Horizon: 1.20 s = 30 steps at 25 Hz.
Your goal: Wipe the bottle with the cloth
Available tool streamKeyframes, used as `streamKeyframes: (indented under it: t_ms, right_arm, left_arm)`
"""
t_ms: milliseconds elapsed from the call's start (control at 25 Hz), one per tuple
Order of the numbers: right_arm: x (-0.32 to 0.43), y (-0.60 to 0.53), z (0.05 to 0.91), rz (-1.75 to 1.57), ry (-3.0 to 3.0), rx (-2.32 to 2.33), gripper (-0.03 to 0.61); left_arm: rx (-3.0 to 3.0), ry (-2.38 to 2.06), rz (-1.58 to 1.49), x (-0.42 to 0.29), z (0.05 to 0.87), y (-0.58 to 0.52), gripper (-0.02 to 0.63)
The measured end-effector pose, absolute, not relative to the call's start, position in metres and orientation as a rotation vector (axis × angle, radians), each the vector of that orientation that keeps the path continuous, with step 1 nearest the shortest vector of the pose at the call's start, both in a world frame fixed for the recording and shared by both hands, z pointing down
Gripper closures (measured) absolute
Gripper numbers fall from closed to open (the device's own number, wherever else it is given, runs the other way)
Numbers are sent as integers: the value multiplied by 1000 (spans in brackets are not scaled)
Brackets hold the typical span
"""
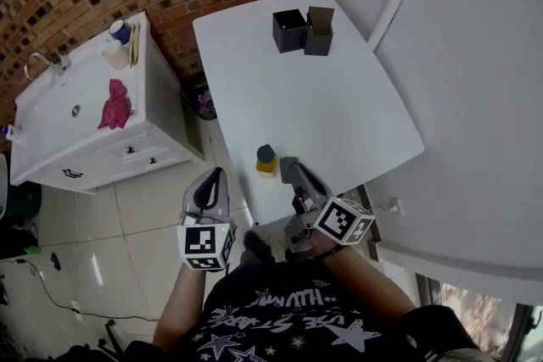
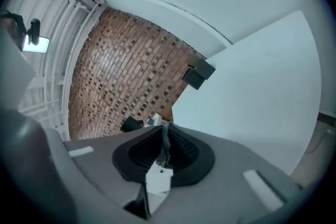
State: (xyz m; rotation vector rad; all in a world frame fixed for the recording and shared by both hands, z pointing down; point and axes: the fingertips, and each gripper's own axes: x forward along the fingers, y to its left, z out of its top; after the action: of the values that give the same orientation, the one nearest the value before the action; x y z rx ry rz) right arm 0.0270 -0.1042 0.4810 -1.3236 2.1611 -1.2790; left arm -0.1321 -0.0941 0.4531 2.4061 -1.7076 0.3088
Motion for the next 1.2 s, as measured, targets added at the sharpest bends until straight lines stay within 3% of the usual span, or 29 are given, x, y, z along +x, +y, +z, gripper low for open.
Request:
streamKeyframes:
  t_ms: [280,1200]
  right_arm:
    - [24,-108,481,-1435,1874,-1207,541]
    - [23,-115,571,-1536,1968,-1434,541]
  left_arm:
    - [2449,-1670,371,-119,477,-97,611]
    - [2471,-1498,401,-86,497,-90,611]
